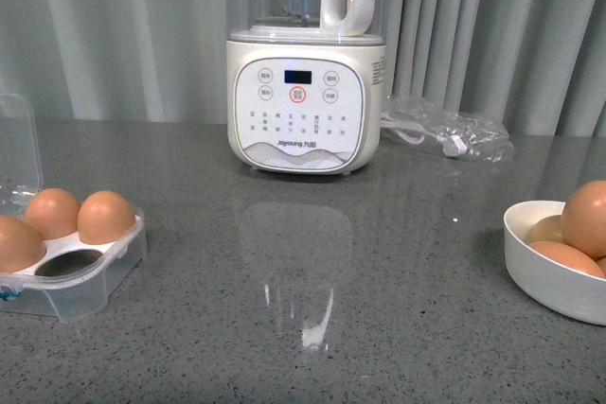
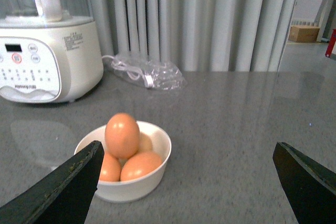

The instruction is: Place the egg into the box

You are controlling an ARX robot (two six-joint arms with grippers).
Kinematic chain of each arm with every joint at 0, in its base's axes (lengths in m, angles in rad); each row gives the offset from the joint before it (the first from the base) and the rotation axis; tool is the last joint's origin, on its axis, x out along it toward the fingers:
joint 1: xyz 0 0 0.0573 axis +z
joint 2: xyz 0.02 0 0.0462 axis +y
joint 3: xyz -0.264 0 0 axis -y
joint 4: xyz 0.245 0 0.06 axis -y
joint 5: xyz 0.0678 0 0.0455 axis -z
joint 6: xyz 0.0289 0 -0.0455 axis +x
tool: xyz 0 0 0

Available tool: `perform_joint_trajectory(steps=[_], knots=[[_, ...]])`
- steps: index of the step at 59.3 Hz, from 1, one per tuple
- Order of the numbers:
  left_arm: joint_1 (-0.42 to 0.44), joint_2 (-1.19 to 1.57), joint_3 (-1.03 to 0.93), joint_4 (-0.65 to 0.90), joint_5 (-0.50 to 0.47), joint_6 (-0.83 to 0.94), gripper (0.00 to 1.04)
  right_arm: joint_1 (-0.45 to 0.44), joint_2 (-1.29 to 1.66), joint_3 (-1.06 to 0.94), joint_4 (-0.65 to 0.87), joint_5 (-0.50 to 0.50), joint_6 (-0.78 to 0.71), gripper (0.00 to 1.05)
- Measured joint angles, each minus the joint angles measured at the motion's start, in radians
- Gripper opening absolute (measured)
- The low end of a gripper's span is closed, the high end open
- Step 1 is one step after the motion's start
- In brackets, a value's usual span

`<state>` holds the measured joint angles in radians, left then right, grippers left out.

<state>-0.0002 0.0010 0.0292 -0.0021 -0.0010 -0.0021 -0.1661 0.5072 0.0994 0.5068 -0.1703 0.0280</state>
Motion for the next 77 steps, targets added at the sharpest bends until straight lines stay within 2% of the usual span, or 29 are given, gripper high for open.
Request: perform_joint_trajectory(steps=[6,9,16,24,34,43,77], knots=[[0.000,0.000,0.000,0.000,0.000,0.000,0.98,-0.031,0.246,0.103,0.172,-0.034,0.005,0.98],[0.000,0.000,0.000,0.000,0.000,0.000,0.98,-0.034,0.352,0.162,0.199,-0.039,0.005,0.98],[0.000,0.000,0.000,0.000,0.000,0.000,0.98,-0.016,0.603,0.345,0.150,-0.068,0.014,0.98],[0.000,0.000,0.000,0.000,0.000,0.000,0.98,0.065,0.750,0.500,0.061,-0.063,0.012,0.98],[0.000,0.000,0.000,0.000,0.000,0.000,0.98,0.160,0.811,0.557,-0.031,-0.060,-0.037,0.98],[0.000,0.000,0.000,0.000,0.000,0.000,0.98,0.211,0.857,0.577,-0.077,-0.039,-0.086,0.98],[0.000,0.000,0.000,0.000,0.000,0.000,0.98,0.200,0.938,0.585,-0.095,-0.045,-0.096,0.98]])
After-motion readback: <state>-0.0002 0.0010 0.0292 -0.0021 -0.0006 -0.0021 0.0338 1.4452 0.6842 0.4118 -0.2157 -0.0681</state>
